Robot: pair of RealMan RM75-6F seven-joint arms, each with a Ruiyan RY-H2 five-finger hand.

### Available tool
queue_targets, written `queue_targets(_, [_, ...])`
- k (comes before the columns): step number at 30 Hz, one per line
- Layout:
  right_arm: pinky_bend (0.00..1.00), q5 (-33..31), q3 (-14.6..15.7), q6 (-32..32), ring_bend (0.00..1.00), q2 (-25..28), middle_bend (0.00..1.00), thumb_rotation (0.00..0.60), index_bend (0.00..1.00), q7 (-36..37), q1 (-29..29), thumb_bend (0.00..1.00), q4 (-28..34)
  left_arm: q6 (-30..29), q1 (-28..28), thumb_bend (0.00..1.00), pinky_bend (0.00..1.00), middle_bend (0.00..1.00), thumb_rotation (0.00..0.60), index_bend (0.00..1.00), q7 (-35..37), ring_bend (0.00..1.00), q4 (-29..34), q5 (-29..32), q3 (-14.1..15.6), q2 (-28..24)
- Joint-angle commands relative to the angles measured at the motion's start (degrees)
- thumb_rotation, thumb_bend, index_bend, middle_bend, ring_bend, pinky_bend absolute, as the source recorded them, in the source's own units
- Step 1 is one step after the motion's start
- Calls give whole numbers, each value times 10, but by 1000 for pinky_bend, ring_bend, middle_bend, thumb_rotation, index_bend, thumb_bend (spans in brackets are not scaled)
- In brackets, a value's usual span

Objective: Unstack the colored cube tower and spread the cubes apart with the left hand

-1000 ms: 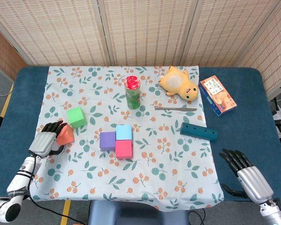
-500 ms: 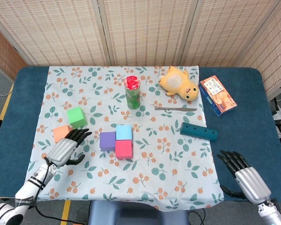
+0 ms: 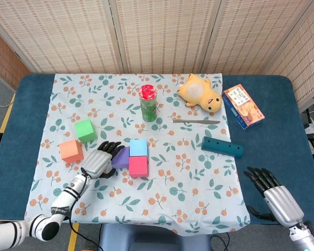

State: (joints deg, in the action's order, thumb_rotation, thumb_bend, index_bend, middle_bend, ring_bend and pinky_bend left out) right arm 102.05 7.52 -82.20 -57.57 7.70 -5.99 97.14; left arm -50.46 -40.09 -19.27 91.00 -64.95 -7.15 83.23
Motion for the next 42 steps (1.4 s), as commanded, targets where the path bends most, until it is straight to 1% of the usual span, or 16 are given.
queue_targets(1, [0, 0, 0, -1, 0, 1, 0, 537, 0, 2, 0, 179, 0, 6, -12, 422, 0, 0, 600, 0, -13, 0, -19, 22, -6, 15])
queue_targets(6, [0, 1, 0, -5, 0, 2, 0, 536, 0, 3, 1, 179, 0, 10, -22, 422, 0, 0, 600, 0, -17, 2, -34, 42, -10, 25])
queue_targets(7, [0, 1, 0, -5, 0, 2, 0, 537, 0, 3, 1, 179, 0, 11, -23, 419, 0, 0, 600, 0, -17, 18, -35, 44, -10, 26])
queue_targets(9, [0, 0, 0, -5, 0, 3, 0, 537, 0, 3, 1, 179, 0, 11, -24, 409, 3, 0, 600, 0, -14, 119, -37, 44, -10, 26])
queue_targets(11, [0, 0, -1, -6, 0, 3, 0, 536, 0, 3, 2, 180, 0, 11, -24, 401, 11, 21, 600, 0, -11, 292, -39, 45, -7, 27])
queue_targets(13, [0, 0, -1, -6, 0, 3, 0, 536, 0, 3, 2, 179, 0, 14, -24, 403, 22, 71, 600, 0, -5, 410, -38, 48, -6, 26])
queue_targets(16, [0, 0, -1, -7, 0, 3, 0, 536, 0, 3, 2, 180, 0, 9, -24, 411, 40, 142, 600, 0, -4, 484, -35, 44, -4, 24])
queue_targets(19, [0, 1, -1, -7, 0, 3, 0, 537, 0, 4, 2, 179, 0, -1, -21, 413, 60, 193, 600, 0, -1, 525, -28, 36, -1, 21])
queue_targets(23, [0, 3, 0, -7, 0, 4, 0, 537, 0, 4, 2, 180, 1, -26, -12, 412, 69, 208, 600, 0, -4, 540, -10, 15, 5, 8])
queue_targets(25, [0, 4, 1, -8, 0, 4, 0, 536, 0, 5, 2, 179, 1, -49, 1, 413, 70, 207, 600, 0, -10, 541, 18, -8, 17, -16])
queue_targets(30, [0, 8, 2, -10, 0, 6, 0, 537, 0, 8, 3, 179, 2, -109, 44, 413, 79, 205, 600, 0, -40, 540, 89, -61, 61, -83])
queue_targets(33, [0, 10, 3, -10, 0, 5, 0, 537, 0, 8, 2, 179, 2, -140, 78, 413, 81, 205, 600, 0, -45, 536, 118, -94, 99, -116])
queue_targets(34, [0, 10, 3, -10, 0, 5, 0, 536, 0, 7, 2, 179, 1, -150, 91, 412, 81, 206, 600, 0, -46, 527, 120, -105, 113, -123])
queue_targets(37, [0, 12, 5, -6, 0, 4, 0, 537, 0, 6, 1, 179, 1, -165, 117, 411, 86, 207, 600, 0, -34, 511, 106, -118, 134, -126])
queue_targets(39, [0, 14, 6, -6, 0, 5, 0, 537, 0, 7, 1, 179, 2, -165, 129, 411, 102, 208, 600, 0, -14, 511, 86, -117, 139, -121])
queue_targets(42, [0, 15, 6, -10, 0, 6, 0, 536, 0, 8, 2, 179, 2, -160, 136, 412, 152, 210, 600, 0, 19, 507, 57, -121, 138, -112])
